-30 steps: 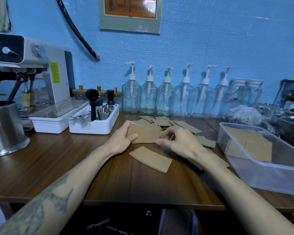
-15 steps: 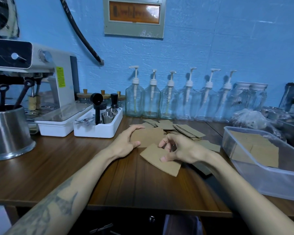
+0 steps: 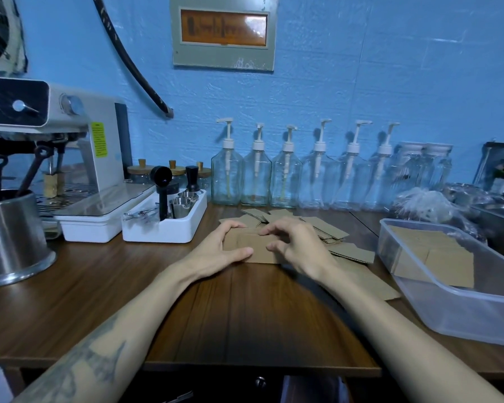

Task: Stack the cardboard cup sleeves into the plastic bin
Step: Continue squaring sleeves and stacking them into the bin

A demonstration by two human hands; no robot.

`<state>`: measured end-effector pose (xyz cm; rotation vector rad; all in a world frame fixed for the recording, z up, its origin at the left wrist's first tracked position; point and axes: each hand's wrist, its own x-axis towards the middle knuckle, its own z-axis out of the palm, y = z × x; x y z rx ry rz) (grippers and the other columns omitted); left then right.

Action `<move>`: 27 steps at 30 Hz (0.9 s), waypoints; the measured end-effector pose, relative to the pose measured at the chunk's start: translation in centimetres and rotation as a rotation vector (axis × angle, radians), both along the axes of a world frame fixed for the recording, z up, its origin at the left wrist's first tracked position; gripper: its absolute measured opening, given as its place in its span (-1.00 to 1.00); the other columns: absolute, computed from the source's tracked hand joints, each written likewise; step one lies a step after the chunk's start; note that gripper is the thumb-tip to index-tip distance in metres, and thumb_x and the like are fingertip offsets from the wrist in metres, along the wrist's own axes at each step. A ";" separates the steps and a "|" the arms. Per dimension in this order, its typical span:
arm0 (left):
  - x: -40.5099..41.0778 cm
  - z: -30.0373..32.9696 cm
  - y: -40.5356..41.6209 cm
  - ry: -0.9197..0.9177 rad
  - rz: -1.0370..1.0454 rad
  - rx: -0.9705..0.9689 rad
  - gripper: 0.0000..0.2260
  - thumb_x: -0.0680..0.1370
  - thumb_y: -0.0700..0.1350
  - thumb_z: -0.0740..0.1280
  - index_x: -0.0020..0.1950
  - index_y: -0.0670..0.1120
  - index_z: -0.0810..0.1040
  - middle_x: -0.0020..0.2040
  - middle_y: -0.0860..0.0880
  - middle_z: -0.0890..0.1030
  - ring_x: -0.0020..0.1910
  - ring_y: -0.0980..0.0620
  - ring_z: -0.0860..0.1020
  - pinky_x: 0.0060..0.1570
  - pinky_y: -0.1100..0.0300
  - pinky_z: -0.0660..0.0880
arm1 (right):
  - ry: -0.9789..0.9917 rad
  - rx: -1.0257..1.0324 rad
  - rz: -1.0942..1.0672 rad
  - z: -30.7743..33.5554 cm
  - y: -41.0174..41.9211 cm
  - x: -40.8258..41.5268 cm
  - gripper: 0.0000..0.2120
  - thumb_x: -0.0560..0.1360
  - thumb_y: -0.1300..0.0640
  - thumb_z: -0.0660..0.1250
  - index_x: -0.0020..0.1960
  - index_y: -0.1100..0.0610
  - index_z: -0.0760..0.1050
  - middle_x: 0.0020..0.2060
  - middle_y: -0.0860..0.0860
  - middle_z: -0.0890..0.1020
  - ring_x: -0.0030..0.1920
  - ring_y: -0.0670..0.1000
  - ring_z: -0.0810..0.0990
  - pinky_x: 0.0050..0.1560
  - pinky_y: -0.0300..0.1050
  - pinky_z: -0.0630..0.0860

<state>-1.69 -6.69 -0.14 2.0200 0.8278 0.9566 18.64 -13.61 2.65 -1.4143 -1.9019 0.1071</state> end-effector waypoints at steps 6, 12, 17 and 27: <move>-0.2 -0.3 0.4 0.076 0.061 0.041 -0.73 0.58 -0.09 0.37 0.21 -0.02 0.35 0.07 -0.03 0.53 -0.01 0.09 0.52 -0.01 0.23 0.50 | 0.033 0.092 -0.018 -0.8 0.3 -0.3 -0.54 0.43 0.19 0.51 0.30 0.02 0.53 0.11 -0.05 0.45 0.19 -0.06 0.42 0.29 -0.16 0.35; 0.4 -0.3 0.4 0.111 0.071 0.038 -0.75 0.62 -0.11 0.30 0.21 -0.05 0.27 0.00 0.07 0.47 -0.09 0.20 0.46 -0.26 0.46 0.36 | 0.109 -0.314 -0.043 -2.1 0.2 1.5 -0.18 0.60 0.00 0.32 0.61 -0.08 -0.19 0.52 0.04 0.29 0.46 0.05 0.33 0.34 -0.16 0.25; 0.8 -0.3 0.2 0.134 0.065 0.003 -0.73 0.65 -0.10 0.25 0.26 -0.06 0.20 0.09 0.01 0.47 -0.03 0.20 0.48 -0.21 0.48 0.40 | 0.027 -0.192 0.012 -2.0 0.6 0.5 -0.21 0.64 0.09 0.24 0.58 -0.23 -0.27 0.51 -0.17 0.20 0.37 -0.13 0.33 0.32 -0.18 0.27; 0.8 -0.4 0.2 0.146 0.029 0.008 -0.75 0.66 -0.08 0.22 0.28 0.07 0.23 0.07 0.08 0.48 -0.03 0.24 0.48 -0.17 0.47 0.37 | -0.231 -0.139 -0.081 -2.2 0.5 0.8 -0.53 0.68 0.00 0.12 0.57 -0.12 0.12 0.41 0.03 0.43 0.39 0.12 0.38 0.37 0.12 0.31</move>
